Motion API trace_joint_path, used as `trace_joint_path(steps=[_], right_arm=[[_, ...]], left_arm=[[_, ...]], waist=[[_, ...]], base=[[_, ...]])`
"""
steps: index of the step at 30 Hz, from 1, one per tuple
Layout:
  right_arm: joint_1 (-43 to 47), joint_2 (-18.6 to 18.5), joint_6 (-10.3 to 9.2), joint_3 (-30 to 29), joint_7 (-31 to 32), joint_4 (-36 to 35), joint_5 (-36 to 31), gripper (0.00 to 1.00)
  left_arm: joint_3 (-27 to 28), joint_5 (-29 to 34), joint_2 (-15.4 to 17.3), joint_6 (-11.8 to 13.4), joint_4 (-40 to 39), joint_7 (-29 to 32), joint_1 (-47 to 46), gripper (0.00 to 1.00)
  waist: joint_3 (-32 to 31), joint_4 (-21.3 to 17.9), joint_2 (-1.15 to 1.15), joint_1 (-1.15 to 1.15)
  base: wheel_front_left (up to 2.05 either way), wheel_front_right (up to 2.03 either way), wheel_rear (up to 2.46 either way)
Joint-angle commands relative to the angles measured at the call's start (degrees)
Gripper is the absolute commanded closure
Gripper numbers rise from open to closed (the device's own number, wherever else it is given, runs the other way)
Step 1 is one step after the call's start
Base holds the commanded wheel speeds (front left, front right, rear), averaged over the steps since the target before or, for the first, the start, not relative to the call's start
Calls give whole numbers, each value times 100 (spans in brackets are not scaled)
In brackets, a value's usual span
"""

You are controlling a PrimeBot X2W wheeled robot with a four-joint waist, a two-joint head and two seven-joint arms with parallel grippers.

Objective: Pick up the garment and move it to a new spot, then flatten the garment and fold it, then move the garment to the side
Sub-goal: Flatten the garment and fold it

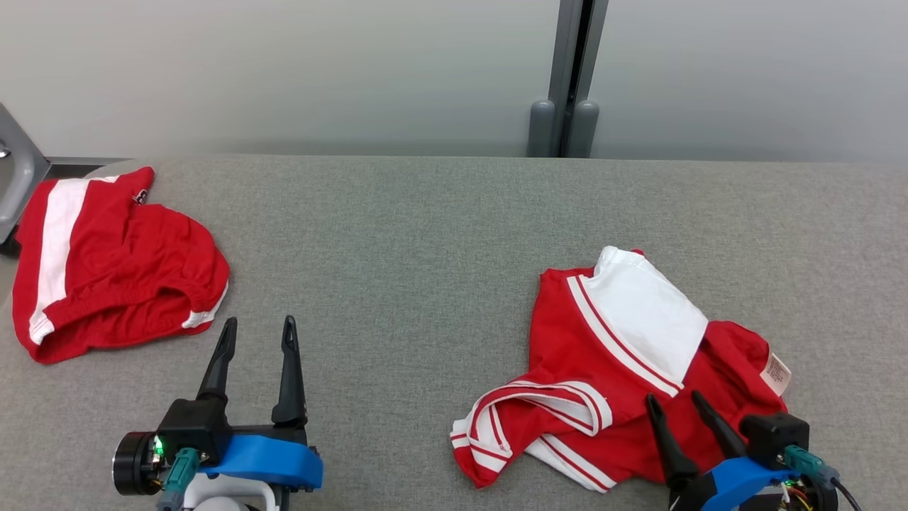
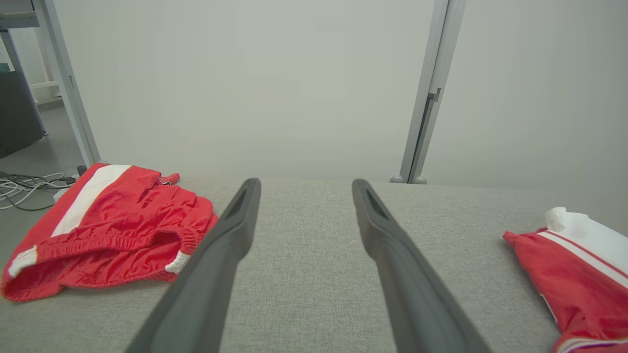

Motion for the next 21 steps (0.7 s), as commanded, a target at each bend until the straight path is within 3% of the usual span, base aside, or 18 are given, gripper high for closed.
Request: trace_joint_path(steps=[1, 12, 13, 14, 15, 21], right_arm=[[-119, 3, 1, 23, -31, 64, 38, 0], [-731, 97, 1, 520, -253, 1115, 335, 0], [-790, 103, 1, 582, -285, 1164, 371, 29], [-851, 100, 1, 627, -326, 1186, 403, 87], [-895, 94, 1, 669, -358, 1197, 445, 100], [-1210, -44, 1, 840, -472, 969, 501, 100]], left_arm=[[3, 49, -5, -9, -1, -15, 20, 0], [-5, 66, -5, -40, 6, -15, -81, 0], [-23, 66, -5, -35, 7, -15, -93, 0], [-30, 61, -5, -28, 4, -15, -105, 0], [-30, 56, -4, -20, 3, -15, -107, 0], [-55, -2, -4, 12, -17, -15, -143, 0]], waist=[[8, 12, 0, 0], [71, 103, 0, 0], [78, 123, 0, 0], [89, 144, 0, 0], [96, 157, 0, 0], [186, 276, 0, 0]], base=[[0, 0, 0], [0, 0, 0], [0, 0, 0], [0, 0, 0], [0, 0, 0], [0, 0, 0]])
